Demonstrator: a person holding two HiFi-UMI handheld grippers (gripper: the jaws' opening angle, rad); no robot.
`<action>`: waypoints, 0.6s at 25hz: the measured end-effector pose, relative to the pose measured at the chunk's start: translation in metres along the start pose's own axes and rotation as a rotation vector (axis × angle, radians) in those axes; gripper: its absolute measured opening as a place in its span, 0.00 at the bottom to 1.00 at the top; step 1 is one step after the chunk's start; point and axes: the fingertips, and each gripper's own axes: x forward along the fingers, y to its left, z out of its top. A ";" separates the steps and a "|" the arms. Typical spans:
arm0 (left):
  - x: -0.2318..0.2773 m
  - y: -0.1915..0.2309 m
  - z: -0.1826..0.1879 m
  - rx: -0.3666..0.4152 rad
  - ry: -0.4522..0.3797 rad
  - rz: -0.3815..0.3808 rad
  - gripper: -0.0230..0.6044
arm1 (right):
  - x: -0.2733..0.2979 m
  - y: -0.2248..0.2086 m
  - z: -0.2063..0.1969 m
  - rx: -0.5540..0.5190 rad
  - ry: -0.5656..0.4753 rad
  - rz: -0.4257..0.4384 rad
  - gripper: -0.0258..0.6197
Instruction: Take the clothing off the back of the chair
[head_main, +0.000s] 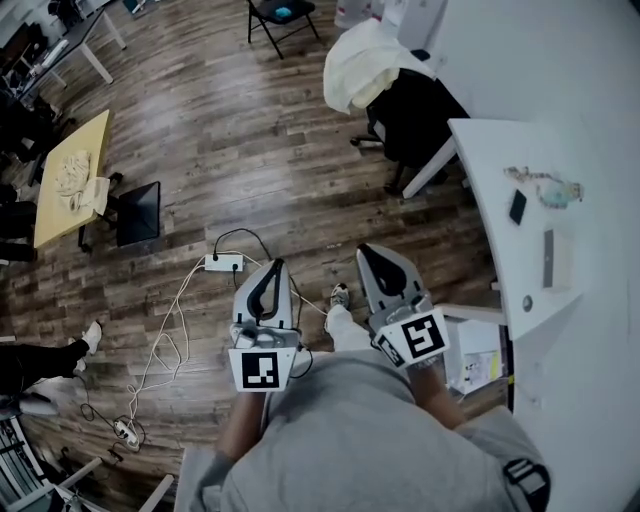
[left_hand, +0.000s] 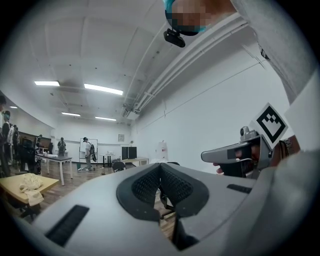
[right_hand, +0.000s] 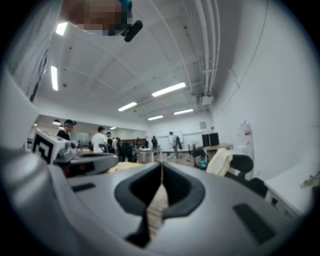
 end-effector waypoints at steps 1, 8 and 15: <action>0.008 -0.001 0.000 -0.002 0.001 0.003 0.10 | 0.004 -0.008 0.001 -0.003 0.002 0.004 0.09; 0.070 -0.012 0.008 0.007 -0.017 0.014 0.10 | 0.028 -0.069 0.009 -0.021 0.009 0.024 0.09; 0.111 -0.020 0.010 -0.008 -0.037 0.048 0.10 | 0.045 -0.110 0.012 -0.032 0.011 0.052 0.09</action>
